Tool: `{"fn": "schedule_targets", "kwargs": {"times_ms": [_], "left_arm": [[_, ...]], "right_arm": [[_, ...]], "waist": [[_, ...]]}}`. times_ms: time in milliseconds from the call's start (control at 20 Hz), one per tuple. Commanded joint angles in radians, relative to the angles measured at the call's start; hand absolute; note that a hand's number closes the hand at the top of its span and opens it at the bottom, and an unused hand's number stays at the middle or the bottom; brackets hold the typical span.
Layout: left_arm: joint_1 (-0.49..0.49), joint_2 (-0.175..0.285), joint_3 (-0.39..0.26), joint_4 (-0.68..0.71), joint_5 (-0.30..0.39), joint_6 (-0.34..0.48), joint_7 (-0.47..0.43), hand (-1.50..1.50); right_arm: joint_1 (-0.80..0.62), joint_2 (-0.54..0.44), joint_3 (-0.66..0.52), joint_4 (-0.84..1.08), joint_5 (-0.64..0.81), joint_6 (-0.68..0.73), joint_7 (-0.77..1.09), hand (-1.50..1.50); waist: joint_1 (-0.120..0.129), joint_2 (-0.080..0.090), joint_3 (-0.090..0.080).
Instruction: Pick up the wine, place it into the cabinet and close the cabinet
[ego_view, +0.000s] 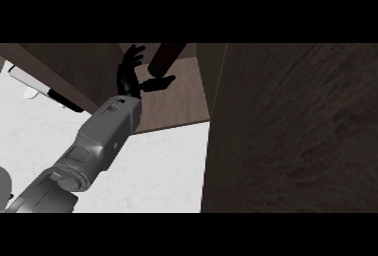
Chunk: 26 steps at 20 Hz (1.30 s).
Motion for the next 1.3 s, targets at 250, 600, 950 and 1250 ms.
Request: {"fn": "schedule_targets", "kwargs": {"times_ms": [250,600,950,1250], "left_arm": [[0.029,0.092,-0.023,0.016,-0.027,-0.082,-0.034,-1.50],[0.014,0.067,-0.067,-0.020,-0.069,-0.287,-0.050,-1.50],[0.001,0.036,0.037,-0.155,0.029,-0.556,-0.167,-1.50],[0.022,-0.010,0.072,-0.205,0.052,-0.661,-0.184,-1.50]], "right_arm": [[0.012,0.007,0.000,-0.040,-0.016,-0.003,0.005,-1.50],[0.004,0.005,-0.008,-0.030,-0.006,-0.014,0.015,-1.50],[0.005,-0.015,-0.013,-0.020,0.016,-0.024,0.029,-1.50],[-0.040,-0.043,-0.033,-0.021,0.032,-0.074,0.097,-1.50]], "waist": [[0.024,-0.006,-0.002],[0.053,-0.024,-0.002],[0.108,-0.046,-0.002],[0.157,-0.068,0.000]]}}
